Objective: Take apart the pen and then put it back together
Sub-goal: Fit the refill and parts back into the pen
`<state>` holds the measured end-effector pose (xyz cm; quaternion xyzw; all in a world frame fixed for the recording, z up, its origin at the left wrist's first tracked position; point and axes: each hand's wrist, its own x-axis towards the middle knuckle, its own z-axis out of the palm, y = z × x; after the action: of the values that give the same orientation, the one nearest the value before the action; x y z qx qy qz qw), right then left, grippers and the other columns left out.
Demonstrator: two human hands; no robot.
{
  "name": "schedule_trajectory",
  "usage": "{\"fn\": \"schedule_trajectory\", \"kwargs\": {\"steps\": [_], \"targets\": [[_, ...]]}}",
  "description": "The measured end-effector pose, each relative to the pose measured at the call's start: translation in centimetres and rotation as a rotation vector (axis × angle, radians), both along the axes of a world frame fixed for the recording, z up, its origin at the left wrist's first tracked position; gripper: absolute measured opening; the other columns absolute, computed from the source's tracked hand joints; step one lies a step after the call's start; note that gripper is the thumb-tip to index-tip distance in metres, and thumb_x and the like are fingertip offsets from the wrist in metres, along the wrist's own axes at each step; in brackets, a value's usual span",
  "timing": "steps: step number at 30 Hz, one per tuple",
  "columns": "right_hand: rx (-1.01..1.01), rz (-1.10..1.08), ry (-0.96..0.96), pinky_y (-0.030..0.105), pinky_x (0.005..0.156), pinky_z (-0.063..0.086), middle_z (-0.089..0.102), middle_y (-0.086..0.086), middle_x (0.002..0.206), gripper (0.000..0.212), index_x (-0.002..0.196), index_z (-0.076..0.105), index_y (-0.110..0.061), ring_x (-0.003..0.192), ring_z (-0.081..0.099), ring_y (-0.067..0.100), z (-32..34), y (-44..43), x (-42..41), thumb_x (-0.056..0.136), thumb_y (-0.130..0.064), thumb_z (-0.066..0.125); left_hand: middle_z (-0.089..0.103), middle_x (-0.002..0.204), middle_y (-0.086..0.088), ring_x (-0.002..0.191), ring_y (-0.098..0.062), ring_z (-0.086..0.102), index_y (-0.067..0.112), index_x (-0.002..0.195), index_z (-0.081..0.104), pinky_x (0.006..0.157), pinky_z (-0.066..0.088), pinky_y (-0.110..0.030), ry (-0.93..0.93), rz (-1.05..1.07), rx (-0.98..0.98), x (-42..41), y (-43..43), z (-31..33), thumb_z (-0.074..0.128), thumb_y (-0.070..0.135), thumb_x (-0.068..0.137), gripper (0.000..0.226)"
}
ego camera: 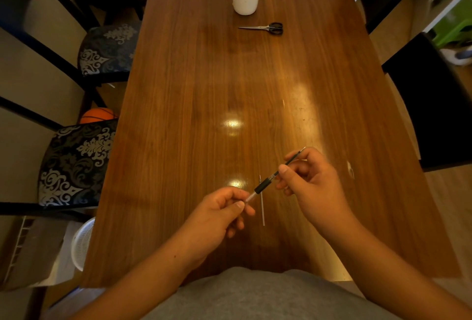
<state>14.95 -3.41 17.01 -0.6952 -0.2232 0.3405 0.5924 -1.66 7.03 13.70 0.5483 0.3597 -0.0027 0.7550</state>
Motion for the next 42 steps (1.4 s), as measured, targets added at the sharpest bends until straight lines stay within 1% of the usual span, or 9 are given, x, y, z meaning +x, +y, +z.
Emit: {"fn": "schedule_trajectory", "kwargs": {"steps": [6,11,18,22,24,28,32,39,42], "targets": [[-0.064,0.133,-0.077,0.017,0.058,0.051,0.070,0.002,0.081,0.023,0.089,0.060,-0.027,0.071,0.067,0.011,-0.8,-0.2,-0.4,0.084,-0.007,0.070,0.073,0.083,0.005,0.059,-0.005,0.057,0.019,0.104,0.065,0.048,0.043,-0.018,0.010,-0.014,0.017,0.3,0.2,0.2,0.046,0.010,0.098,0.022],[-0.116,0.171,-0.107,0.019,0.063,0.051,0.070,0.002,0.081,0.016,0.090,0.062,-0.021,0.074,0.065,0.012,-1.4,-0.1,-0.6,0.082,-0.010,0.072,0.074,0.082,0.006,0.057,-0.004,0.058,0.021,0.104,0.064,0.046,0.043,-0.017,0.022,-0.002,0.022,0.7,0.4,0.1,0.046,0.009,0.098,0.022],[-0.159,0.229,-0.166,0.018,0.061,0.049,0.069,0.001,0.080,0.010,0.090,0.064,-0.017,0.070,0.063,0.008,-1.9,0.0,-0.6,0.084,-0.015,0.071,0.073,0.083,0.006,0.061,-0.005,0.060,0.023,0.101,0.066,0.050,0.046,-0.017,0.031,-0.012,0.025,1.0,0.6,-0.4,0.045,0.011,0.098,0.024],[-0.205,0.294,-0.193,0.019,0.064,0.053,0.069,-0.003,0.083,0.016,0.093,0.064,-0.025,0.075,0.066,0.008,-2.9,-0.3,-0.3,0.083,-0.017,0.072,0.074,0.082,0.008,0.064,-0.004,0.062,0.021,0.105,0.065,0.054,0.048,-0.017,0.040,-0.019,0.033,1.2,0.8,-0.8,0.045,0.011,0.098,0.023],[-0.287,0.322,-0.238,0.015,0.063,0.052,0.067,-0.007,0.083,0.021,0.096,0.064,-0.029,0.076,0.064,0.005,-4.2,-0.7,0.7,0.082,-0.017,0.073,0.074,0.082,0.007,0.065,-0.005,0.062,0.019,0.106,0.064,0.056,0.049,-0.019,0.054,-0.004,0.025,1.2,1.0,-1.3,0.045,0.009,0.098,0.023],[-0.612,0.288,-0.332,0.012,0.054,0.040,0.063,-0.012,0.086,0.022,0.100,0.059,-0.030,0.074,0.060,0.003,-8.1,-2.0,4.0,0.084,-0.023,0.071,0.075,0.084,0.003,0.070,-0.005,0.066,0.018,0.107,0.064,0.061,0.052,-0.019,0.127,0.029,0.001,0.9,1.4,-2.7,0.046,0.008,0.097,0.023],[-0.810,0.339,-0.440,0.018,0.052,0.036,0.061,-0.010,0.090,0.032,0.111,0.056,-0.026,0.075,0.055,0.004,-12.0,-2.8,5.8,0.083,-0.029,0.071,0.075,0.091,0.000,0.076,-0.005,0.068,0.019,0.106,0.065,0.067,0.053,-0.022,0.226,0.025,-0.004,-0.1,1.5,-4.5,0.049,0.010,0.097,0.021],[-0.835,0.447,-0.585,0.022,0.059,0.038,0.054,-0.007,0.090,0.023,0.105,0.060,-0.020,0.079,0.050,0.011,-16.0,-1.8,5.4,0.084,-0.027,0.068,0.074,0.100,-0.004,0.087,-0.013,0.067,0.018,0.106,0.063,0.073,0.050,-0.027,0.365,0.026,-0.008,-1.8,0.9,-7.3,0.051,0.011,0.096,0.017],[-0.815,0.450,-0.605,0.019,0.052,0.033,0.056,-0.004,0.089,0.008,0.094,0.059,-0.020,0.077,0.052,0.014,-16.6,-1.1,5.2,0.087,-0.021,0.063,0.074,0.100,-0.005,0.086,-0.014,0.067,0.018,0.106,0.063,0.073,0.052,-0.027,0.384,0.046,-0.026,-2.2,0.6,-7.7,0.050,0.011,0.096,0.017]]}}
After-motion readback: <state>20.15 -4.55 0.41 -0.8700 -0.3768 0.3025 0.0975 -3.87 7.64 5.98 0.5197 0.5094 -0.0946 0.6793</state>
